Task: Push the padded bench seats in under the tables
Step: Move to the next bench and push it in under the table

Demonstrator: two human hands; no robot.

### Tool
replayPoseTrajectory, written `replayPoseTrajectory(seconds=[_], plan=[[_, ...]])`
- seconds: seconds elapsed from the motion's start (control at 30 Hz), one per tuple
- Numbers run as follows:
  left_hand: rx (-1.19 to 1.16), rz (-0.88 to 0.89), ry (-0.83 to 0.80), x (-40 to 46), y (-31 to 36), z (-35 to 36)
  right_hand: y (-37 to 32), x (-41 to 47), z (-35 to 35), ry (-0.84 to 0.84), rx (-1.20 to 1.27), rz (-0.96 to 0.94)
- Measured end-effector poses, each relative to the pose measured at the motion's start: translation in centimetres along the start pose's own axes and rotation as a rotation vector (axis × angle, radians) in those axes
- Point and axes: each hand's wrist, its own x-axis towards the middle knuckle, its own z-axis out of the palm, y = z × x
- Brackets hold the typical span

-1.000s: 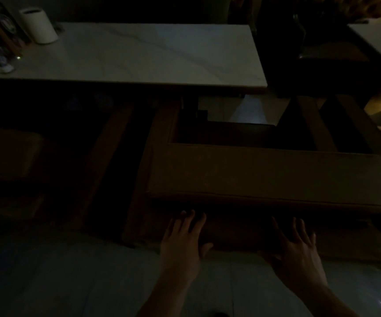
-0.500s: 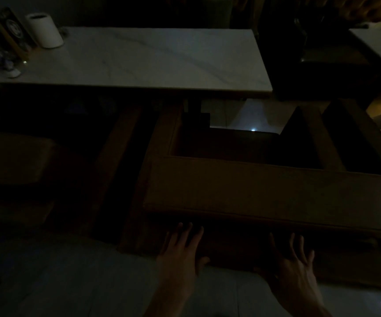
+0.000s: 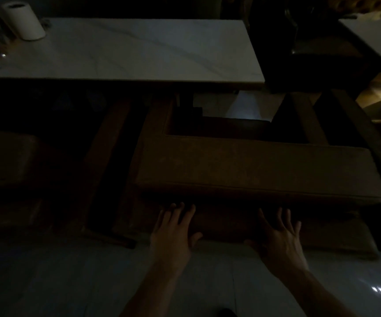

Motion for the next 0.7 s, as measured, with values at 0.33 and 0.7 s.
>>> replayPoseTrajectory(seconds=[0.33, 0.7], plan=[[-0.002, -0.028, -0.002, -5.0, -0.1, -0.8, -0.4, -4.6, 0.9, -0.023, 0.036, -0.036], [-0.034, -0.04, -0.072, -5.7, -0.7, -0.3, -0.8, -4.8, 1.3, -0.095, 0.025, -0.029]])
